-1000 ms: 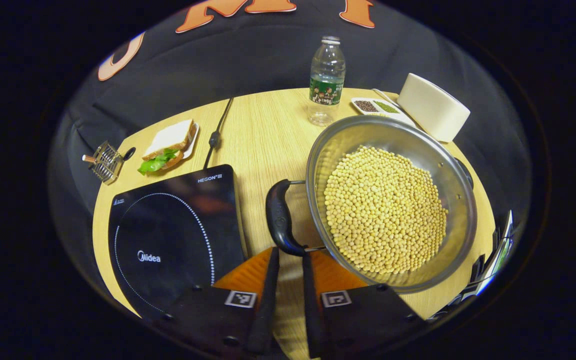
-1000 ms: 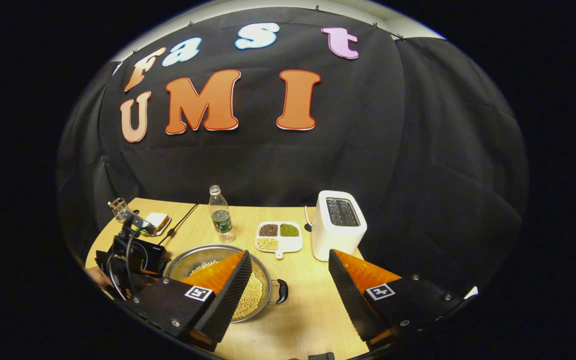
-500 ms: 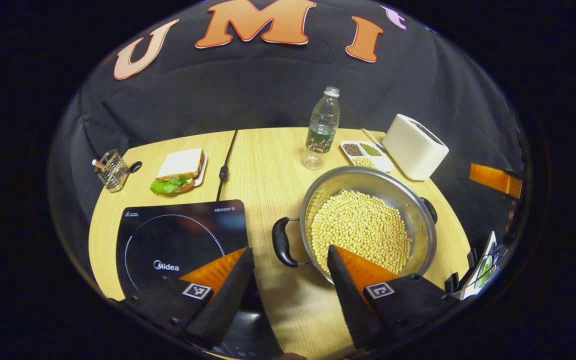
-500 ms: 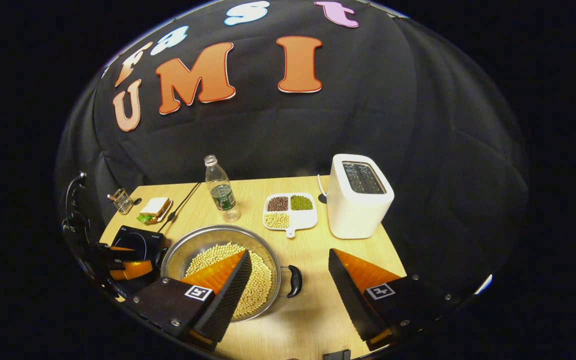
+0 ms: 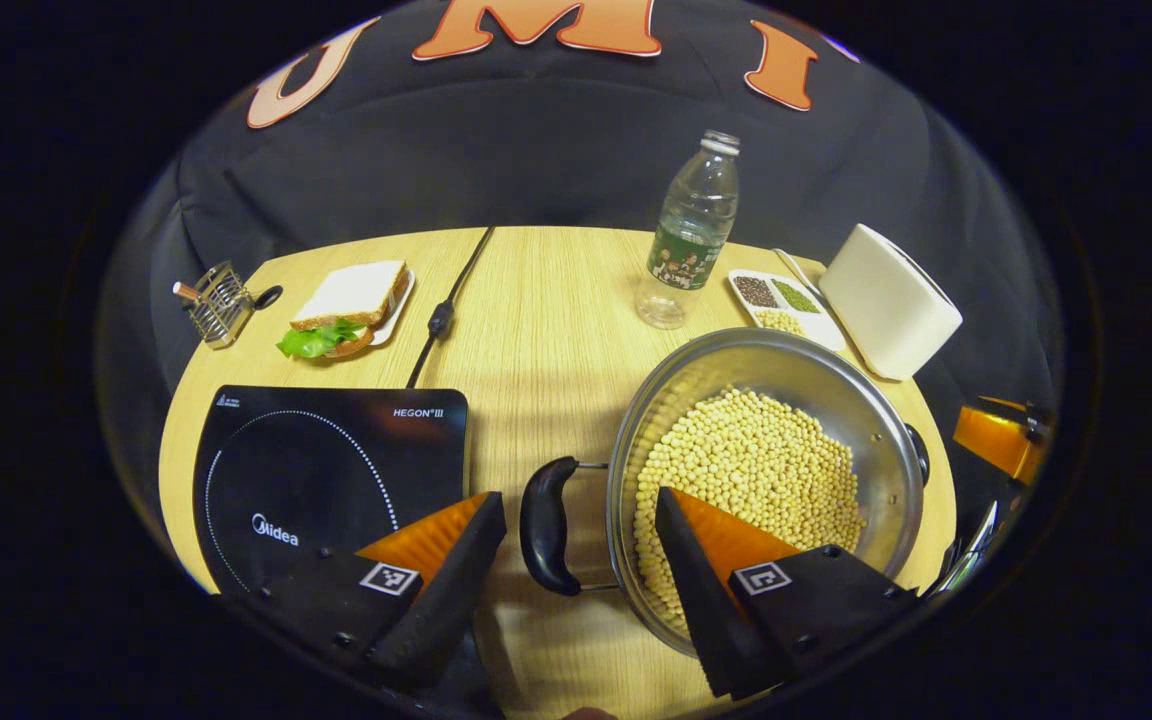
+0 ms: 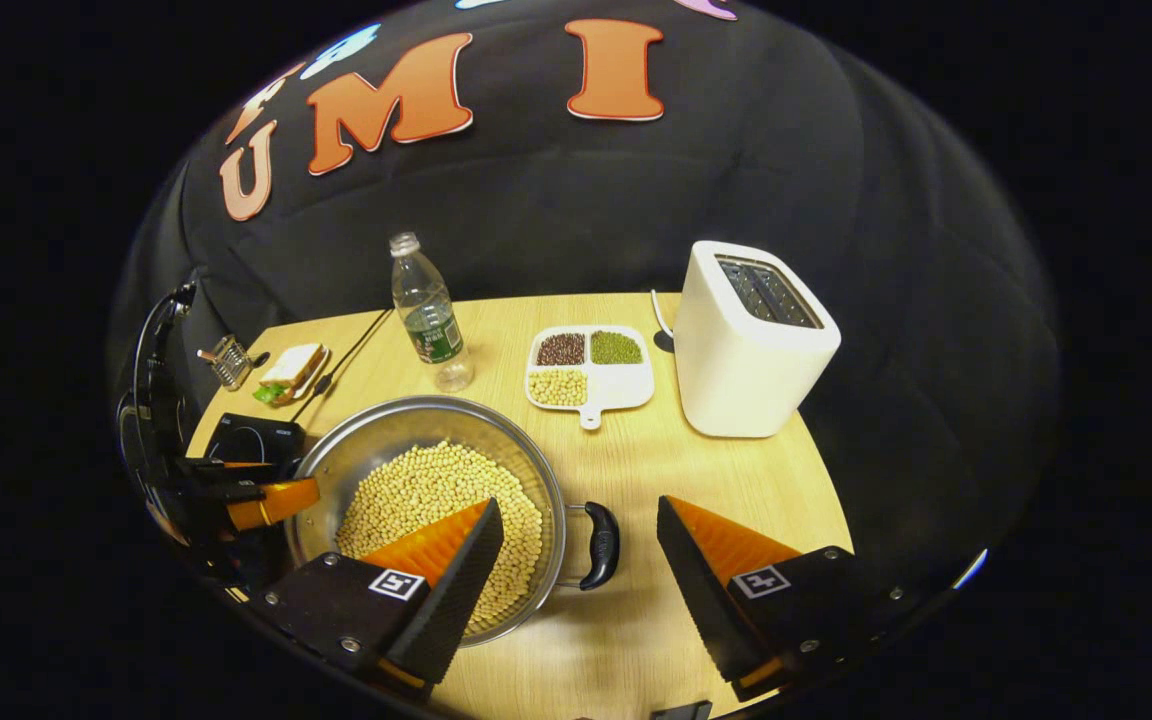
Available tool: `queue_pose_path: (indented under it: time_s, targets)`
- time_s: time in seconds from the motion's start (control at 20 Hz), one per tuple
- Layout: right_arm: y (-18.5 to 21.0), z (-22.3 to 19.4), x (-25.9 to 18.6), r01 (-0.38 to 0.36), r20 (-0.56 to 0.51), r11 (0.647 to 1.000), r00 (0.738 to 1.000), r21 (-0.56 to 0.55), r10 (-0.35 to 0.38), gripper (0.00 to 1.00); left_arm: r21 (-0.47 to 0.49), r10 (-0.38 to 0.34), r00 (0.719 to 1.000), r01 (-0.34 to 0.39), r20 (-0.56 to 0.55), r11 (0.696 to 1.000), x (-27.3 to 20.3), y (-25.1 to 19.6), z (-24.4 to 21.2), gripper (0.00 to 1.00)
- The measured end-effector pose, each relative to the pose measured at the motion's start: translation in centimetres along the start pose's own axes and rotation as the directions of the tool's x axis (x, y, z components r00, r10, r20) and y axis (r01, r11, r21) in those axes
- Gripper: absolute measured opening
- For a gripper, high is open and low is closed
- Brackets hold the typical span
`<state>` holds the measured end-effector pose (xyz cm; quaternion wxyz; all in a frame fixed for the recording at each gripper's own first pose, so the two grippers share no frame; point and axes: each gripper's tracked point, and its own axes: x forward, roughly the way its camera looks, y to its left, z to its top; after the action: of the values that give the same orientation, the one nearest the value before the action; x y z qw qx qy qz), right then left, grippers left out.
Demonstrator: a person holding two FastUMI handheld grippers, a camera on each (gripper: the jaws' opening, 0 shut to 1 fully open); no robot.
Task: First push the handle of the pot to place it horizontally, then grasp the pot with both hands and set it on the induction cooktop.
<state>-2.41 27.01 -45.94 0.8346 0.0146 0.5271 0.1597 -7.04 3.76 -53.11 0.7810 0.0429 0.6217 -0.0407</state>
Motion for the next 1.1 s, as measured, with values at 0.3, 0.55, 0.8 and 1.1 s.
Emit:
queue_pose_path:
  time_s: [0.3,0.55,0.8,1.1]
  targets:
    - [-0.6,-3.0,4.3,0.049,-0.098,0.998,0.994,0.028,-0.046,0.96,-0.035,0.043,0.999,-0.043,0.008,0.998,1.6,0.9,-0.2,0.94]
    - [-0.5,-4.7,6.6,0.074,-0.137,0.997,0.988,0.004,-0.073,0.93,-0.051,0.039,0.999,-0.037,0.036,0.998,2.4,0.3,0.3,0.84]
    - [0.3,-5.6,7.7,0.065,-0.159,0.998,0.985,0.001,-0.064,0.93,-0.040,0.046,0.998,-0.044,0.037,0.998,2.9,0.0,0.4,0.77]
    - [1.1,-5.8,7.9,0.059,-0.197,0.997,0.979,0.053,-0.048,0.69,-0.030,0.065,0.997,-0.064,0.034,0.997,2.4,0.2,0.4,0.71]
